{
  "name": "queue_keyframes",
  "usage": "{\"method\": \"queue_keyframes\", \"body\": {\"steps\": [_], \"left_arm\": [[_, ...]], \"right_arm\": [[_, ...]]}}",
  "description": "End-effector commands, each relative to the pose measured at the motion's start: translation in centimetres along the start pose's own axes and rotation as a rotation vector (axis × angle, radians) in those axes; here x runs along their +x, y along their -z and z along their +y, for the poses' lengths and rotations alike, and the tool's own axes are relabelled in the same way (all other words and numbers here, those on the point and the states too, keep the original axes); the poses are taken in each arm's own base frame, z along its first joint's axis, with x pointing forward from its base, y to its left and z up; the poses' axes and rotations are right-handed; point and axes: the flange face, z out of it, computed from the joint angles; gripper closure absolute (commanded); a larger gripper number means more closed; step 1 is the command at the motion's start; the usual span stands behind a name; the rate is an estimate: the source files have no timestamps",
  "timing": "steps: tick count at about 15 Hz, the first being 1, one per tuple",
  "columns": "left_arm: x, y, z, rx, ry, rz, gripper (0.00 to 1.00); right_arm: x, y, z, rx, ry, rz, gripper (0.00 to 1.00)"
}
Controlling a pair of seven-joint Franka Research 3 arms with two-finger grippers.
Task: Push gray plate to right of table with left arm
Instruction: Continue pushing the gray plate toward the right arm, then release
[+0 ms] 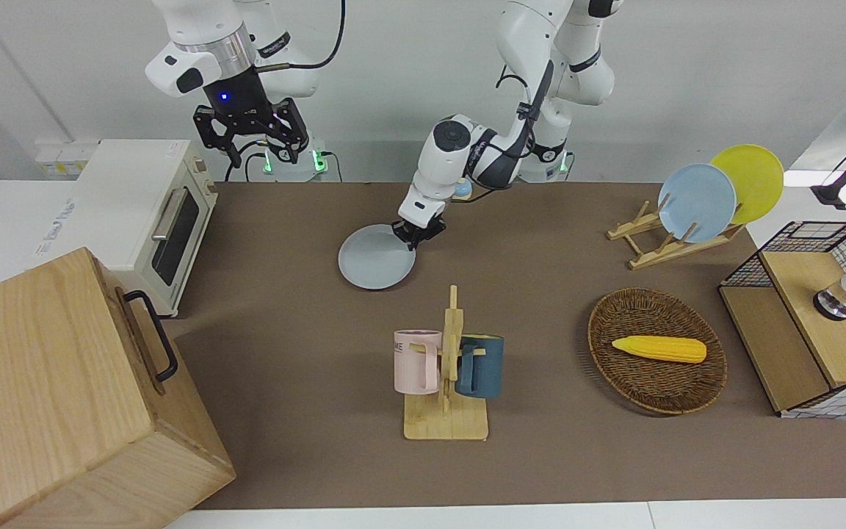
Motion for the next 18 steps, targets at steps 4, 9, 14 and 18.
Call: {"method": "queue_keyframes", "body": {"steps": [4,9,14,18], "left_arm": [[-0.1,-2.5,3.0,0.003,0.064,0.042,1.00],[-0.7,-3.8,4.5,-0.001,0.077,0.042,1.00],[-0.1,-3.7,4.5,-0.001,0.075,0.044,0.19],[1.1,-2.7,3.7,0.040,0.023,0.030,0.01]], "right_arm": [[0.1,0.3,0.0,0.018,-0.003,-0.002,0.005],[0.1,0.3,0.0,0.018,-0.003,-0.002,0.005],[0.1,0.3,0.0,0.018,-0.003,-0.002,0.005],[0.1,0.3,0.0,0.018,-0.003,-0.002,0.005]]}}
